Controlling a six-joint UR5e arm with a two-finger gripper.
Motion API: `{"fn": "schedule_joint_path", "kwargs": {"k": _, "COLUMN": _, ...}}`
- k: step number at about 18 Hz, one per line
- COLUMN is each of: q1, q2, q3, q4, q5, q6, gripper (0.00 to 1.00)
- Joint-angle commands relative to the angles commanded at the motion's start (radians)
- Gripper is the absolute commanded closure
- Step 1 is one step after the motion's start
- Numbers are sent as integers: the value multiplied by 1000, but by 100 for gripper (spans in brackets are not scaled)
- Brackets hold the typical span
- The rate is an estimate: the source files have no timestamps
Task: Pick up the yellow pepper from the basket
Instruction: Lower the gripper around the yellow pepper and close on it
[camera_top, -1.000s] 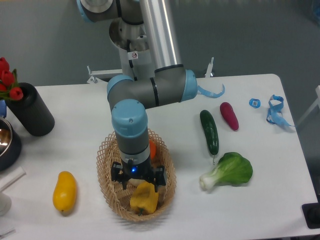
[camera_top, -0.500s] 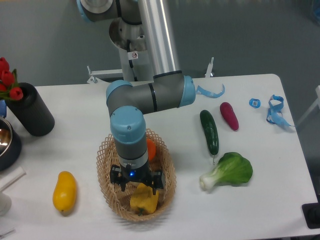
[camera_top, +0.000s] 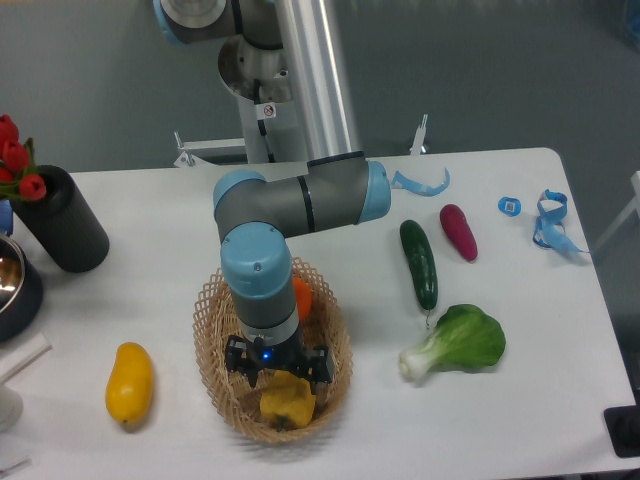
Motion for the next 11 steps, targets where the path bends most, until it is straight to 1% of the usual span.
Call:
{"fn": "schedule_joint_path", "kwargs": {"k": 8, "q1": -2, "q2": -8, "q3": 3, "q4": 0, "q5": 5, "q6": 0, "gripper": 0}}
{"fn": "schedule_joint_path", "kwargs": {"k": 9, "q1": -2, "q2": -8, "q3": 3, "q4": 0, "q5": 14, "q6": 0, "gripper": 2}}
{"fn": "schedule_joint_path", "kwargs": {"k": 10, "q1": -2, "q2": -8, "q3": 3, "q4": 0, "q5": 27, "q6": 0, "gripper": 7}}
{"fn": "schedule_joint_path", "kwargs": {"k": 11, "q1": -2, "q2": -8, "q3": 3, "q4": 0, "q5": 35, "q6": 0, "gripper": 15}}
